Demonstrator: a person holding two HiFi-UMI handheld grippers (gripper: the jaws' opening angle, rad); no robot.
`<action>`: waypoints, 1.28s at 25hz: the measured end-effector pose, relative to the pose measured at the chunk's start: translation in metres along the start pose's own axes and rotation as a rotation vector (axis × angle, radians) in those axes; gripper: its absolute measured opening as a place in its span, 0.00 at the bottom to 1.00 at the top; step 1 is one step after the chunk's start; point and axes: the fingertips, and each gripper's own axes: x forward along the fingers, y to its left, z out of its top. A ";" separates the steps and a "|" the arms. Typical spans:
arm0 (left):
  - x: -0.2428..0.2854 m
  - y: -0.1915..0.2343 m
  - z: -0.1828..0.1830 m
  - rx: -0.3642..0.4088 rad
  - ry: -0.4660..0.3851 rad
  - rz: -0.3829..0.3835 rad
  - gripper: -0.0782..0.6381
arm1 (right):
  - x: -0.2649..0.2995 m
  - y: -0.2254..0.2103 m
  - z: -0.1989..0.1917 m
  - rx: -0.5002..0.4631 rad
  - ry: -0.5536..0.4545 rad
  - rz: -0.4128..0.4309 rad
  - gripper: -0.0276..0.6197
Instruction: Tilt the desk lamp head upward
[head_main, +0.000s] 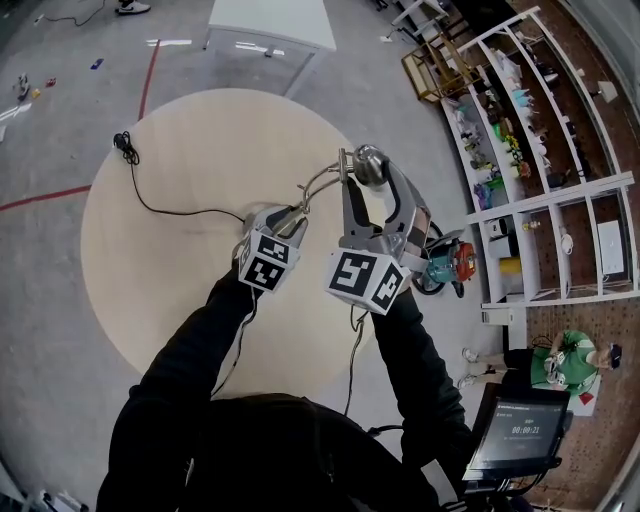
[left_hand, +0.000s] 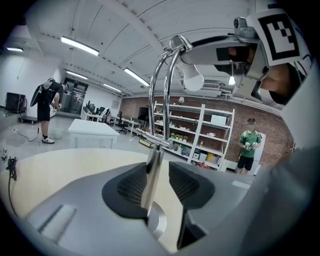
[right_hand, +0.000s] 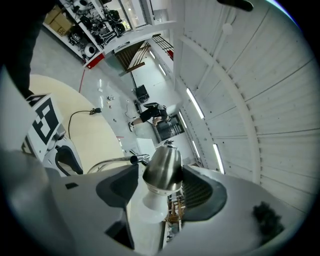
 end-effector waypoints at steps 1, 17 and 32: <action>0.000 -0.001 0.000 -0.001 0.000 -0.001 0.31 | 0.000 0.001 0.002 -0.012 -0.007 -0.004 0.49; -0.004 0.004 -0.005 0.004 0.029 -0.001 0.31 | 0.002 0.003 0.014 -0.038 -0.031 -0.013 0.49; -0.010 0.014 -0.005 0.007 0.038 0.021 0.31 | 0.002 0.003 0.016 0.043 -0.054 0.007 0.49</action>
